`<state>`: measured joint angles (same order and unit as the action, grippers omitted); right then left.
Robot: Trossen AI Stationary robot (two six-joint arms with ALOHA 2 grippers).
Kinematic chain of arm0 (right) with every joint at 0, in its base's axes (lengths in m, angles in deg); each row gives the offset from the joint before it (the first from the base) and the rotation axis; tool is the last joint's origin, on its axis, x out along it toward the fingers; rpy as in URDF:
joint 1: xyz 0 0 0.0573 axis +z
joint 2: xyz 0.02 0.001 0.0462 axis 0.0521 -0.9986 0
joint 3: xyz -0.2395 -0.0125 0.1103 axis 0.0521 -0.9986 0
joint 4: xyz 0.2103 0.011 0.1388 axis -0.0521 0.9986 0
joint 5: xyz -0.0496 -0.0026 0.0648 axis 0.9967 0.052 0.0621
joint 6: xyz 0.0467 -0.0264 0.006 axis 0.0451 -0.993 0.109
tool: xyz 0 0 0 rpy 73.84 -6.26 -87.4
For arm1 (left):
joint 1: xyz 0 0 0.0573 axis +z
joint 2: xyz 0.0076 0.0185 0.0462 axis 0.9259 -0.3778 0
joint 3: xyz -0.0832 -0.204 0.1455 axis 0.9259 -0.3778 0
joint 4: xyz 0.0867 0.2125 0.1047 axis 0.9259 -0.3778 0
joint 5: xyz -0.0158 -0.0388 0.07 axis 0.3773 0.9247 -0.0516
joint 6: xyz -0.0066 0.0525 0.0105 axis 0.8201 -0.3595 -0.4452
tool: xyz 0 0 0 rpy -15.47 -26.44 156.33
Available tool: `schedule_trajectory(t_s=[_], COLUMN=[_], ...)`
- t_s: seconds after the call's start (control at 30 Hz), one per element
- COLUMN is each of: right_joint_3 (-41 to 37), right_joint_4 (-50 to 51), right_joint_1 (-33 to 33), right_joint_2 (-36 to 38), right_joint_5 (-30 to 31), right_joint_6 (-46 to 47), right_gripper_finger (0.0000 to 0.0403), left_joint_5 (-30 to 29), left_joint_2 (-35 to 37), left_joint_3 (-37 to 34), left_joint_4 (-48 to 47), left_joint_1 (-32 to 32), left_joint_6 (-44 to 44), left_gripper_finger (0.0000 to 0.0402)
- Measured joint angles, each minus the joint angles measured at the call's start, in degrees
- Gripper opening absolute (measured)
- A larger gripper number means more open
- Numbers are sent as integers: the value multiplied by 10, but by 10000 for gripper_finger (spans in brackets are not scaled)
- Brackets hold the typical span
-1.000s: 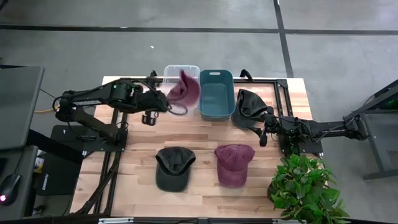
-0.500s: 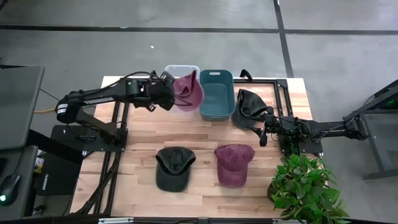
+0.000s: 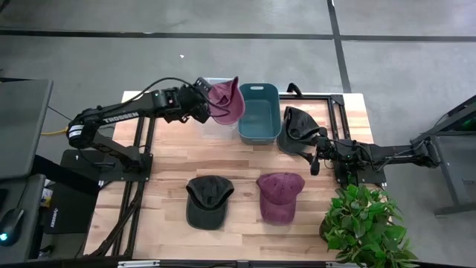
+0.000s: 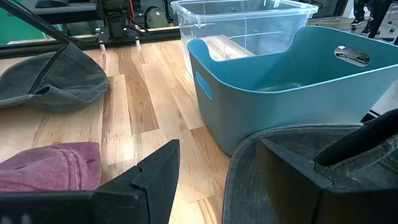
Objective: Pick & Place hat
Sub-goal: Put the top left red cap into the transparent bin
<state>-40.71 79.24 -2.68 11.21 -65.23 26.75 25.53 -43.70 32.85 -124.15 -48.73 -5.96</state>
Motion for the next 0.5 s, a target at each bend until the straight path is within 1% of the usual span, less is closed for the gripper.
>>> schedule_trajectory(t_s=[0.07,0.13,0.2,0.4,0.5], right_joint_3=[0,0,0,0,0], right_joint_4=[0,0,0,0,0], right_joint_1=[0,0,0,0,0], right_joint_2=[0,0,0,0,0], right_joint_5=[0,0,0,0,0], right_joint_6=[0,0,0,0,0], right_gripper_finger=[209,209,209,209,209], left_joint_5=[5,34,55,62,62], left_joint_2=[2,4,4,-5,-17], left_joint_3=[0,0,0,0,0], left_joint_4=[5,4,4,8,6], left_joint_1=[14,33,50,81,90], left_joint_6=[-6,-13,-38,-89,-96], left_gripper_finger=[0,0,0,0,0])
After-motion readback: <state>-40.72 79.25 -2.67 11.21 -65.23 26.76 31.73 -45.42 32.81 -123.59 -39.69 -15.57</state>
